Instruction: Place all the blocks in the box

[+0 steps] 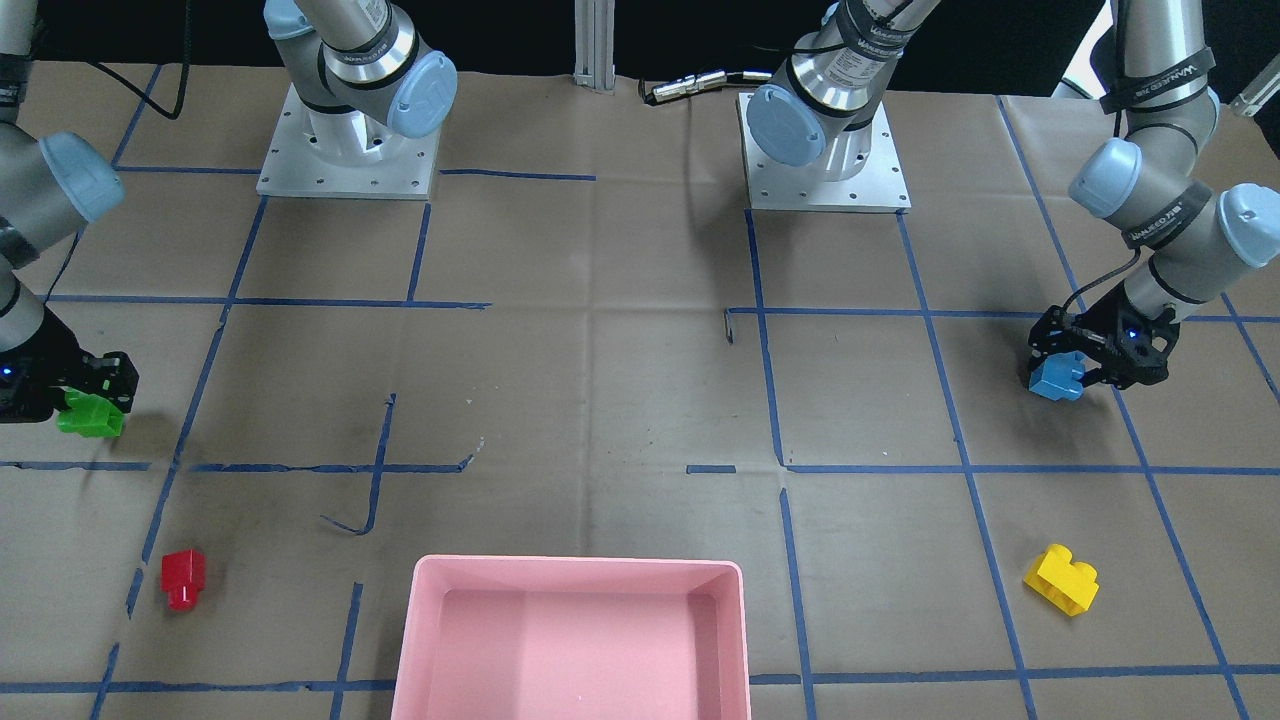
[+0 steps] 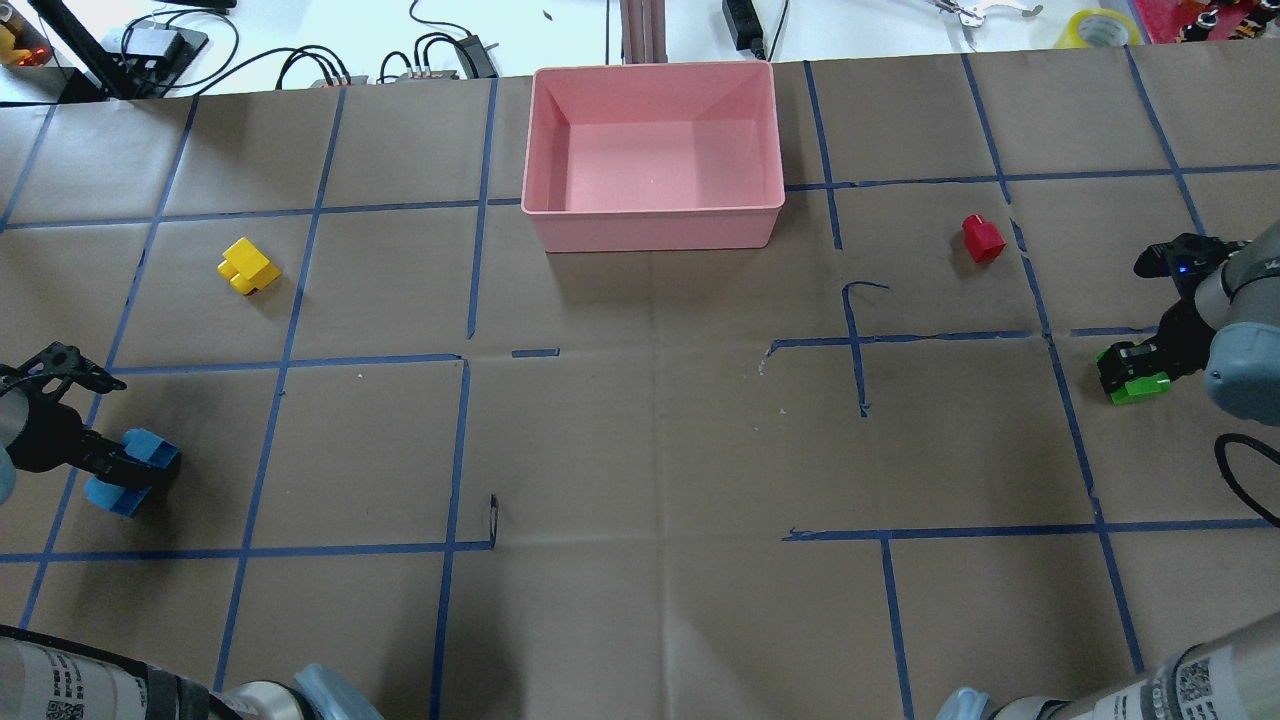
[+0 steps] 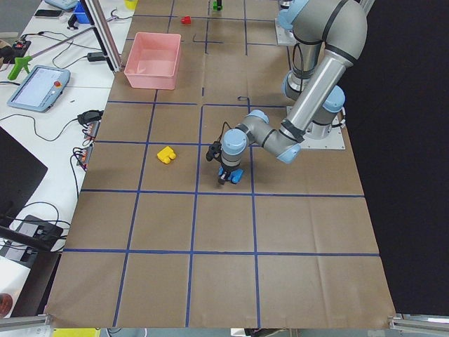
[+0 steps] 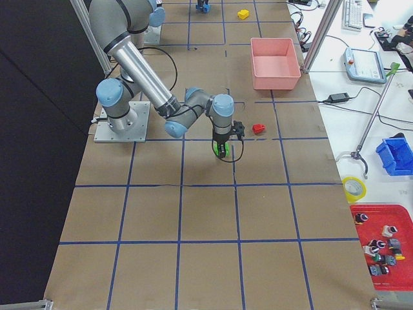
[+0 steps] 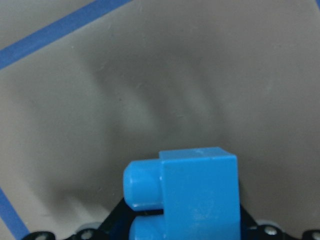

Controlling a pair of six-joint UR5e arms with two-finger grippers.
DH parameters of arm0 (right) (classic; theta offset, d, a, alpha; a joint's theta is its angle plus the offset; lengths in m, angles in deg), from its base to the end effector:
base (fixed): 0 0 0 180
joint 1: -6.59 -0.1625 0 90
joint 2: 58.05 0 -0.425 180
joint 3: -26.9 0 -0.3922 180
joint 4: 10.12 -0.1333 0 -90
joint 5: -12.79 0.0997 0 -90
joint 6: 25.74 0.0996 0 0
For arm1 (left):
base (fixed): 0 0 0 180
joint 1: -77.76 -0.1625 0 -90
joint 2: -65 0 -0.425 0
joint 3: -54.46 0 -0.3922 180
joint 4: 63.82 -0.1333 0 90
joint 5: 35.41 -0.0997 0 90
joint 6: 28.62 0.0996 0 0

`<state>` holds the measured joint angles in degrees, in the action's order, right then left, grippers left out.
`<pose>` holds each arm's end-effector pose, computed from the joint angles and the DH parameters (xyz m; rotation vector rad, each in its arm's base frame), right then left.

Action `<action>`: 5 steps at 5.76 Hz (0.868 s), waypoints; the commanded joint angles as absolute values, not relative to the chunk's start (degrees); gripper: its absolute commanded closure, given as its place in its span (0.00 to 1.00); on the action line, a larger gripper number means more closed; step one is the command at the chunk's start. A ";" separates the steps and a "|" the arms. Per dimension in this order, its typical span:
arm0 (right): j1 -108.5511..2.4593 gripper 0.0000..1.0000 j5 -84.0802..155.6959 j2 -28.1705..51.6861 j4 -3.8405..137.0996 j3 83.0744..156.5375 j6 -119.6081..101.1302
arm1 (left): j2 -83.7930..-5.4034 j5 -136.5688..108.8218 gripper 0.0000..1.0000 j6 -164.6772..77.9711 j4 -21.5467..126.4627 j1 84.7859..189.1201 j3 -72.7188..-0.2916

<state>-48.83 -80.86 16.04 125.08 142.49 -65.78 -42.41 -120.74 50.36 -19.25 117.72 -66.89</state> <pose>-0.1884 -0.4970 0.2186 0.1422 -3.0484 0.0195 0.2767 -0.4163 0.1682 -0.7594 -2.9573 0.0742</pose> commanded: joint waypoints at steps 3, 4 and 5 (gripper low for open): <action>-58.85 0.89 -80.73 19.74 98.59 121.10 -56.49 | -36.28 -120.75 0.82 48.91 -18.65 123.06 -62.72; -62.29 0.90 -75.07 18.86 91.47 115.55 -51.28 | -35.12 -120.84 0.82 45.85 -17.43 129.90 -58.78; -63.28 0.90 -68.75 17.55 88.53 111.23 -49.40 | -36.33 -120.66 0.82 39.56 -13.50 135.53 -52.56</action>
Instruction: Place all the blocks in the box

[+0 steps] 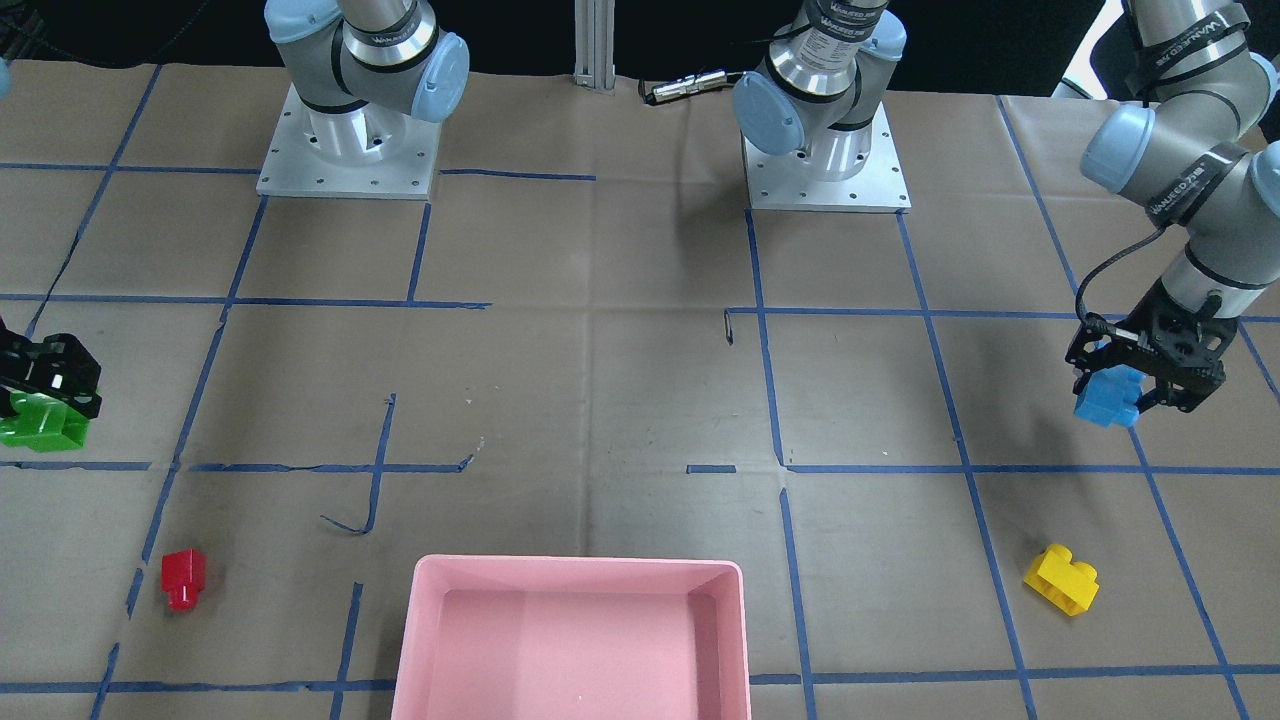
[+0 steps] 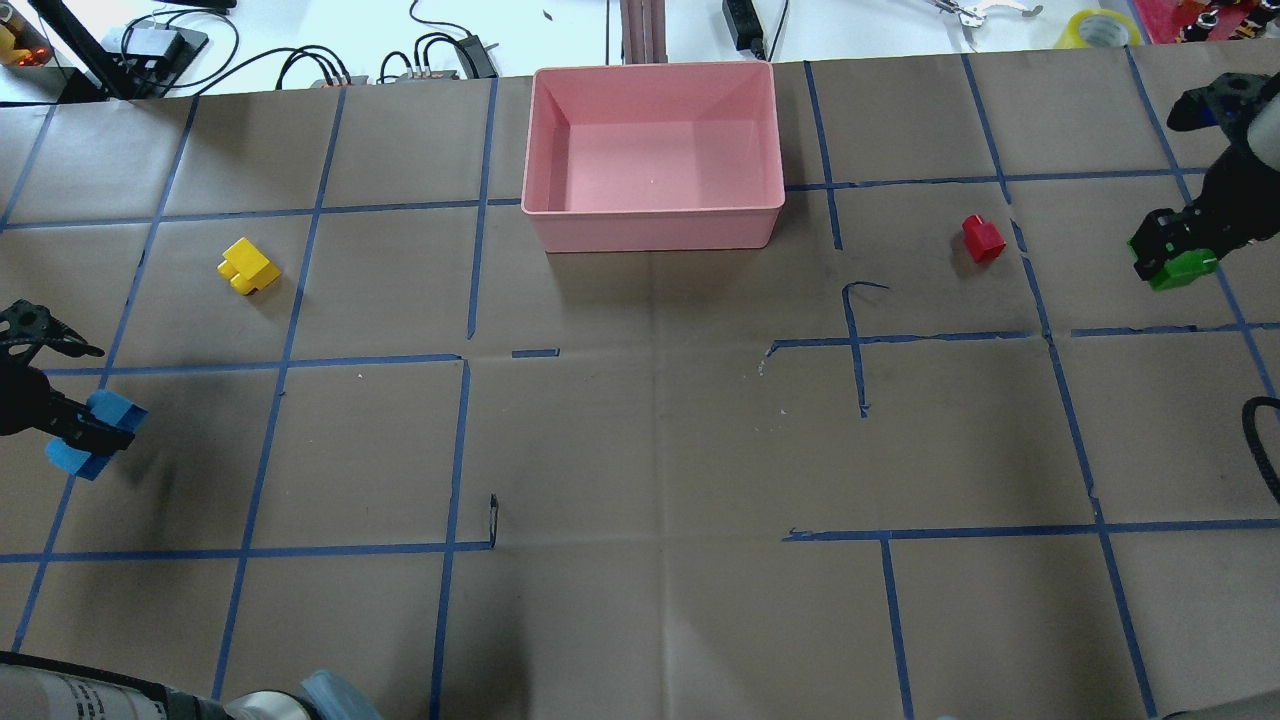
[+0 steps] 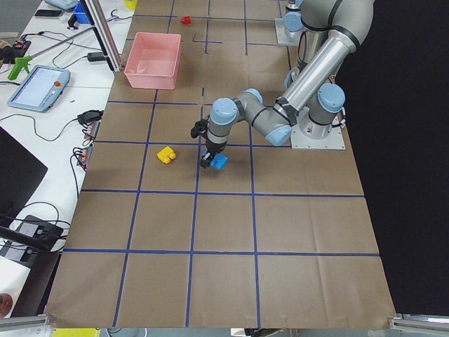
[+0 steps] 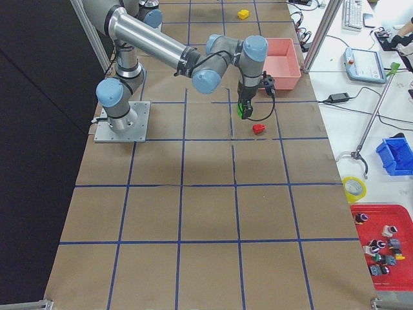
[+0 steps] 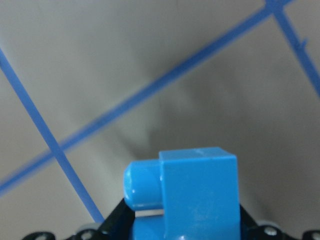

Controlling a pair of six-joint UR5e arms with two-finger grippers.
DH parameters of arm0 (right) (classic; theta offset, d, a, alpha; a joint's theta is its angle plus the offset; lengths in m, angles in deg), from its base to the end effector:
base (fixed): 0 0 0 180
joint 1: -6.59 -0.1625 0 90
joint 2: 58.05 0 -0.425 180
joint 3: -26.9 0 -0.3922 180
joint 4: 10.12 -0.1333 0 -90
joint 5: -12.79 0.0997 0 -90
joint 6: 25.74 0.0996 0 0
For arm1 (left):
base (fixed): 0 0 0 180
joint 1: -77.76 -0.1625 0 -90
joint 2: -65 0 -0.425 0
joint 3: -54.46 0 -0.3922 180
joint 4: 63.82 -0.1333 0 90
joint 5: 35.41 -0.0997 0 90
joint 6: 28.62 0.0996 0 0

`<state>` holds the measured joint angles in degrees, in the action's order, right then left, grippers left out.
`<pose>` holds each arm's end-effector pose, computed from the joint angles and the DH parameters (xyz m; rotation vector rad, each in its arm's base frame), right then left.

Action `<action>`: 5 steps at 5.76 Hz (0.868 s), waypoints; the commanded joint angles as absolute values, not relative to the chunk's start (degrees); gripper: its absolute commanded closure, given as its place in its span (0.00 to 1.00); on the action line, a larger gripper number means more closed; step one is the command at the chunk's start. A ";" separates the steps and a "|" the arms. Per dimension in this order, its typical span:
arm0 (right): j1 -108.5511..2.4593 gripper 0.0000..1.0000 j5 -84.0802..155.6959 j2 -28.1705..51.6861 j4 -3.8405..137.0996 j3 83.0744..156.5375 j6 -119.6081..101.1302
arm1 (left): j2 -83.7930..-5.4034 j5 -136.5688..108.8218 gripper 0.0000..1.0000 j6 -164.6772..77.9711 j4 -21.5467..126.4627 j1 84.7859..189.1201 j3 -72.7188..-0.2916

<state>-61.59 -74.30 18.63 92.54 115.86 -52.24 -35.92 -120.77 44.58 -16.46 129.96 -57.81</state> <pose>-0.0877 -0.5913 0.3938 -0.1267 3.0951 -0.0416 0.2091 -0.5002 0.2836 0.9345 2.8947 -0.2440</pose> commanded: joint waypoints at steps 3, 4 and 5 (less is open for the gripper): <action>-80.10 0.90 -62.65 10.02 86.73 103.58 -24.51 | -44.74 -120.31 0.82 20.82 -4.32 148.56 -34.36; -84.86 0.90 -61.93 4.50 90.31 98.32 -17.29 | -47.56 -120.31 0.82 14.94 -4.06 152.08 -30.22; -88.30 0.89 -61.14 -0.34 92.86 92.87 -12.60 | -49.33 -120.40 0.82 10.27 -3.79 154.81 -27.39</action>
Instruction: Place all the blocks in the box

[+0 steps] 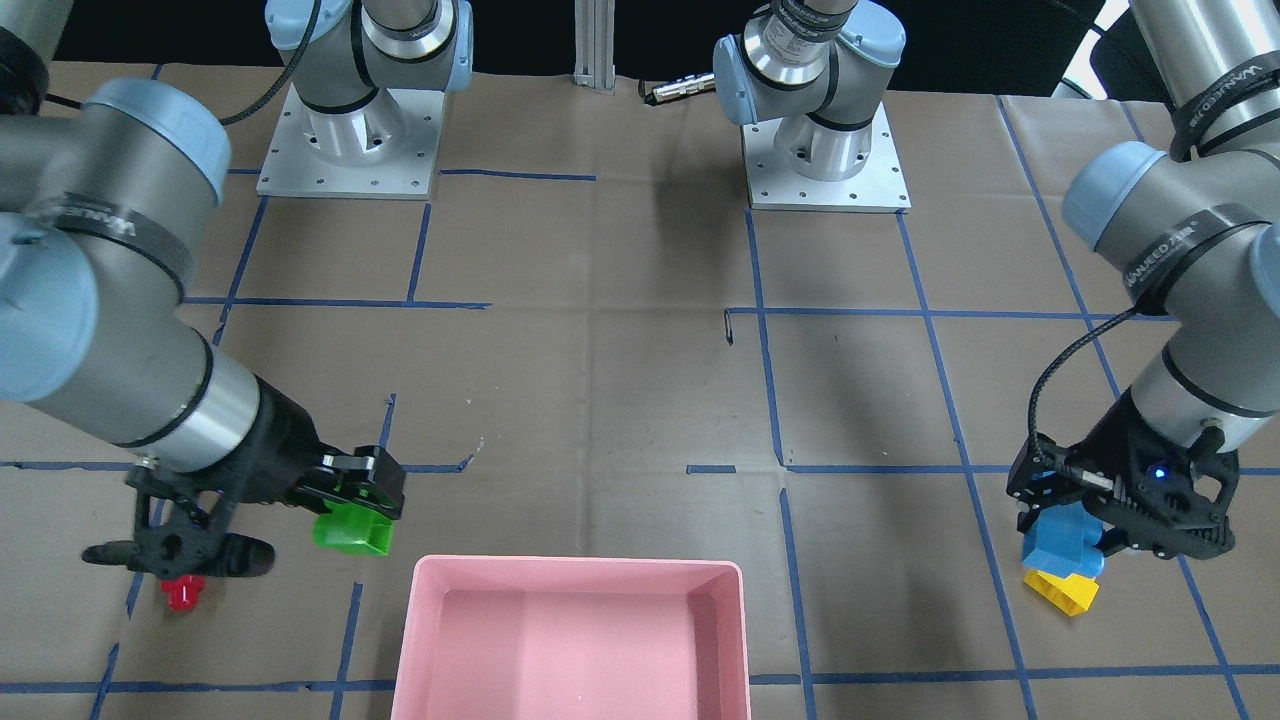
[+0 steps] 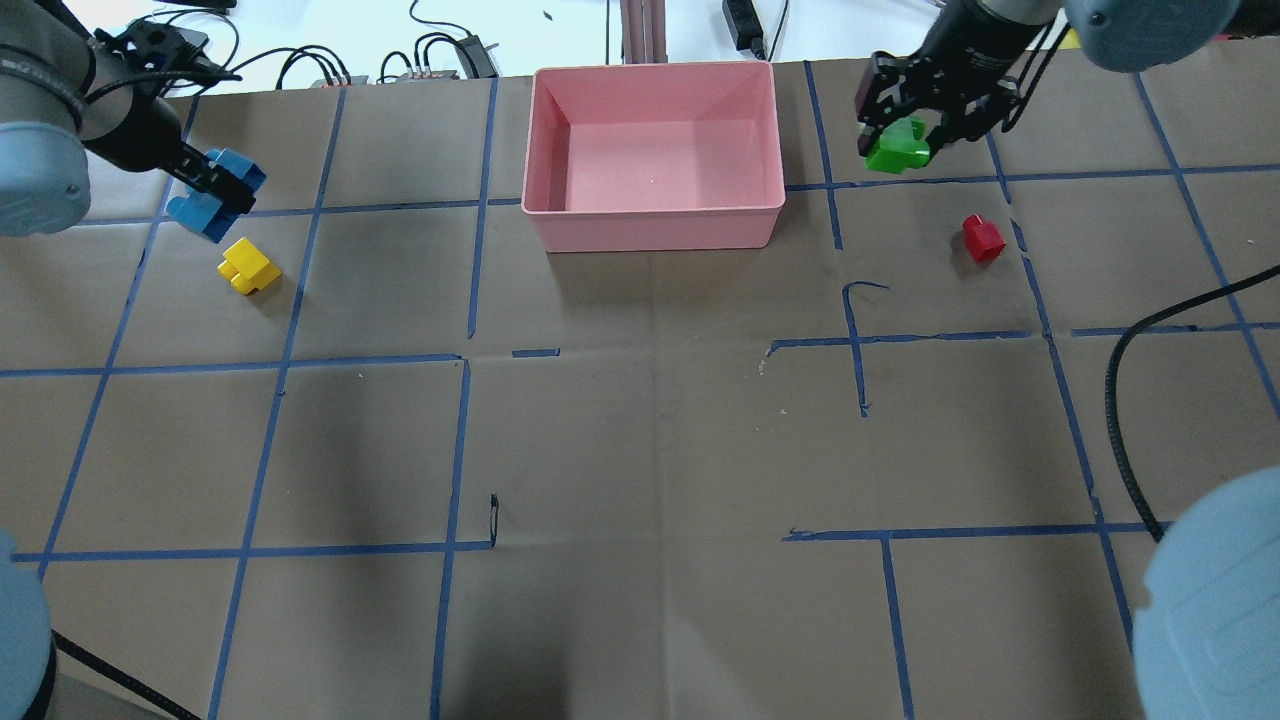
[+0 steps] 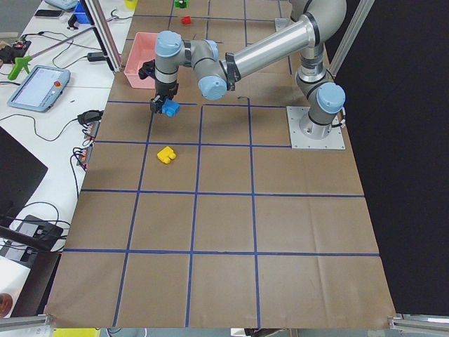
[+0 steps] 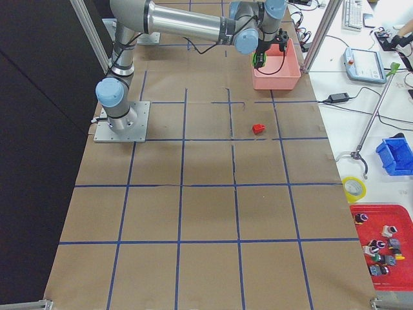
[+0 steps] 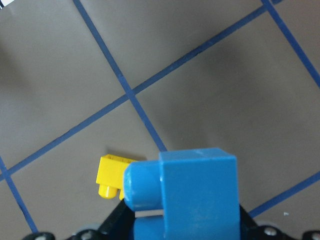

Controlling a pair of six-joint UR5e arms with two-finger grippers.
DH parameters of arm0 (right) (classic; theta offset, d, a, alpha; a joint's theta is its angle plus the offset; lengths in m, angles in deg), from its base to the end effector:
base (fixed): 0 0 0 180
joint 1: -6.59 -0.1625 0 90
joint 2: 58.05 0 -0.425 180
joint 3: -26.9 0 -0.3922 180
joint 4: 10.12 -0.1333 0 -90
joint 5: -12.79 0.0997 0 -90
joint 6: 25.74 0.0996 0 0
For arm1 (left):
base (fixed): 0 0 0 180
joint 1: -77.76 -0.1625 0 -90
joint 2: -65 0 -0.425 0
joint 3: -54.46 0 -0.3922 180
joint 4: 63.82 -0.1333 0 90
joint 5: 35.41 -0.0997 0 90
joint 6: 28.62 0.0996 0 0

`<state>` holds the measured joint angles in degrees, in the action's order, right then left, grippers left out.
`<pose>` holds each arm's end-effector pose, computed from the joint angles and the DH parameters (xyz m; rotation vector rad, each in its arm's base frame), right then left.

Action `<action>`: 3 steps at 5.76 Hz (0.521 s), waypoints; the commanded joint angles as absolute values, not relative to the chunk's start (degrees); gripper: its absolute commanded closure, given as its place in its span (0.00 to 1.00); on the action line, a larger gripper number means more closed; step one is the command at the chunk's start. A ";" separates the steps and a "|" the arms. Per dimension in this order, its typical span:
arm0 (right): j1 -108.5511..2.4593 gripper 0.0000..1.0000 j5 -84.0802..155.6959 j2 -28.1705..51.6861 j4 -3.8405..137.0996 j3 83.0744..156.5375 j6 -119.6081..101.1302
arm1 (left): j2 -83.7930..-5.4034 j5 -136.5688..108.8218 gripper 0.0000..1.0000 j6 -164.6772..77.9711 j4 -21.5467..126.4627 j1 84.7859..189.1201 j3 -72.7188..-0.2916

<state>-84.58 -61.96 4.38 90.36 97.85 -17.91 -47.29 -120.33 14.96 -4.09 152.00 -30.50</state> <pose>0.1735 -0.6841 0.3885 0.1603 2.8691 -0.0188 0.0412 -0.6692 0.3652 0.7564 2.9892 -0.3734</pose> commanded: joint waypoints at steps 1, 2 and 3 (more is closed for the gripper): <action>-89.73 0.88 -61.04 -4.48 94.72 88.64 -12.12 | -50.57 -120.40 0.82 6.66 -3.79 156.75 -26.32; -91.13 0.74 -61.13 -7.92 97.17 86.16 -12.12 | -51.36 -120.40 0.82 2.10 -3.62 158.69 -25.18; -91.50 0.19 -61.04 -8.73 97.28 85.53 -12.29 | -52.59 -120.40 0.82 -2.12 -2.49 160.71 -23.42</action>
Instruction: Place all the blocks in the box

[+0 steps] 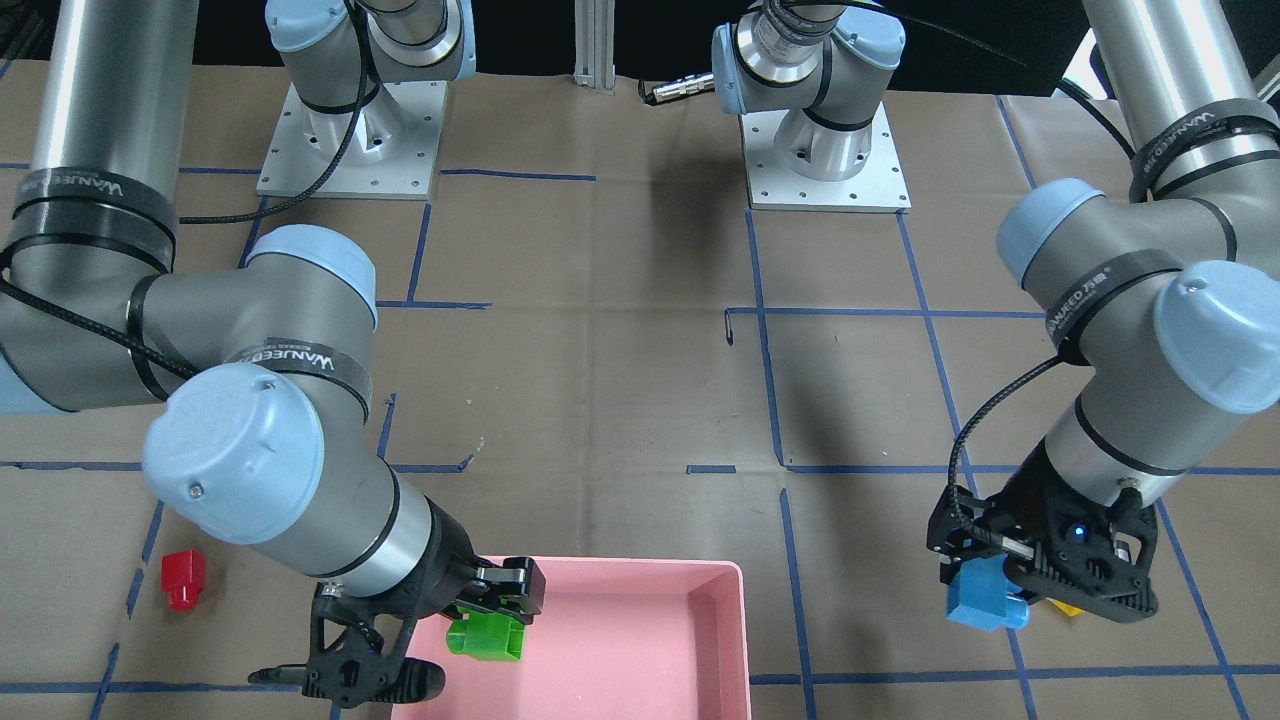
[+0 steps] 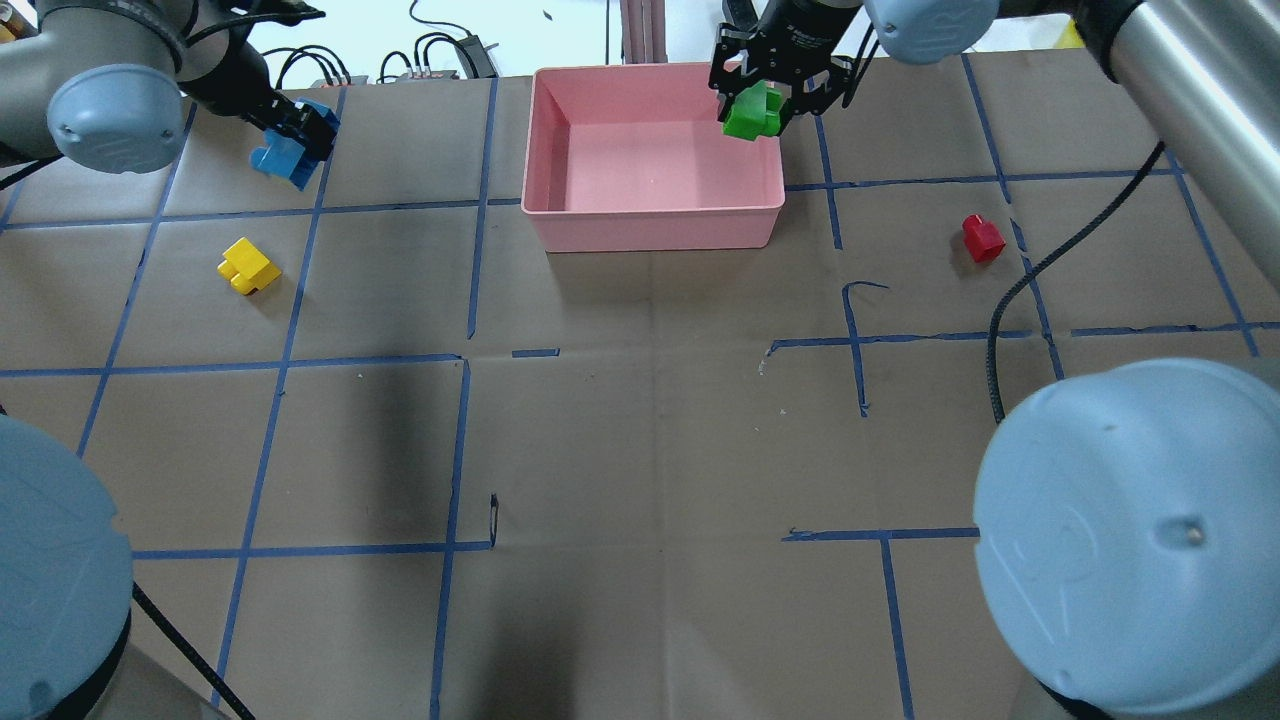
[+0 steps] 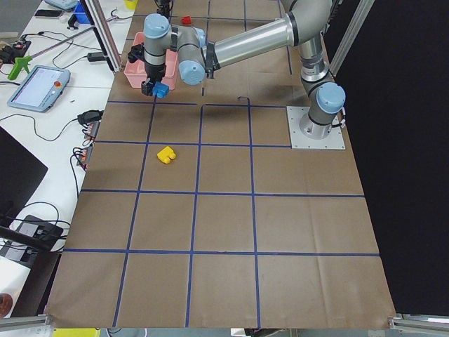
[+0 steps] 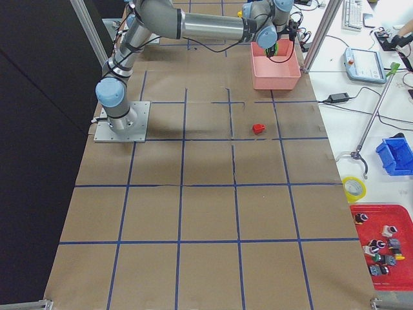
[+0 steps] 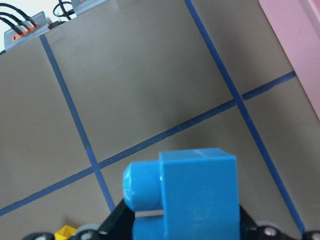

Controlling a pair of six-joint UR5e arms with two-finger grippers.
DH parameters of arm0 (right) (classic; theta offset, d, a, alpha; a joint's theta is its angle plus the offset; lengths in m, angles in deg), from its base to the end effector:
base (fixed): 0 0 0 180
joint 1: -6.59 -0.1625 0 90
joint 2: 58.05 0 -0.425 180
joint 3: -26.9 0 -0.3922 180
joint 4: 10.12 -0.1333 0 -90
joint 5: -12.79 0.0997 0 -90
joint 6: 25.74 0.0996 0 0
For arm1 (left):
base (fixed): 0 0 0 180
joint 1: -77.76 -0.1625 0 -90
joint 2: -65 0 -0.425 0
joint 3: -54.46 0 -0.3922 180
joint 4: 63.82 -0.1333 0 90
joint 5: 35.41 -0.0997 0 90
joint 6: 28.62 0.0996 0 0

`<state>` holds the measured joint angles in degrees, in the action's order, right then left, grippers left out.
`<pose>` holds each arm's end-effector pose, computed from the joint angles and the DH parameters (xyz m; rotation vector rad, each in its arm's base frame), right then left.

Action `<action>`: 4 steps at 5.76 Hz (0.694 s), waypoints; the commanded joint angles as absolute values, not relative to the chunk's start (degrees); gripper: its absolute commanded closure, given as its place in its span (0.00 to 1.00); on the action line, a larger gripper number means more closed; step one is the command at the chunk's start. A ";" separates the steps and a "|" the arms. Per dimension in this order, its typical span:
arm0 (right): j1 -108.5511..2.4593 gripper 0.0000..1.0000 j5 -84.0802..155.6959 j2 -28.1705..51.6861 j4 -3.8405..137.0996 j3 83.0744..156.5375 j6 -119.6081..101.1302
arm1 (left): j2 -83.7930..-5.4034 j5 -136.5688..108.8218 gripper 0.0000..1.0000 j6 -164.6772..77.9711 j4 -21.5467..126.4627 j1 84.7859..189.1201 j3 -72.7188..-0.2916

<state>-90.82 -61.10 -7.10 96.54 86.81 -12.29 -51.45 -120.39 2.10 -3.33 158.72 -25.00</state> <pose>0.2585 -0.7396 0.3500 0.1226 2.8364 -0.1152 -0.0324 -0.7005 0.3625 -0.6019 -3.0565 0.3958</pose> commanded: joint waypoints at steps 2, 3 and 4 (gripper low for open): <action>-91.59 0.00 -61.22 -8.66 96.85 85.43 -12.99 | -54.00 -120.14 0.82 -11.87 3.39 163.79 -18.59; -90.81 0.00 -62.35 -7.61 96.15 85.61 -15.95 | -55.23 -120.13 0.82 -18.45 3.50 166.33 -16.66; -87.75 0.00 -67.76 -4.64 94.58 87.18 -25.47 | -57.15 -120.39 0.82 -25.39 3.85 170.01 -14.20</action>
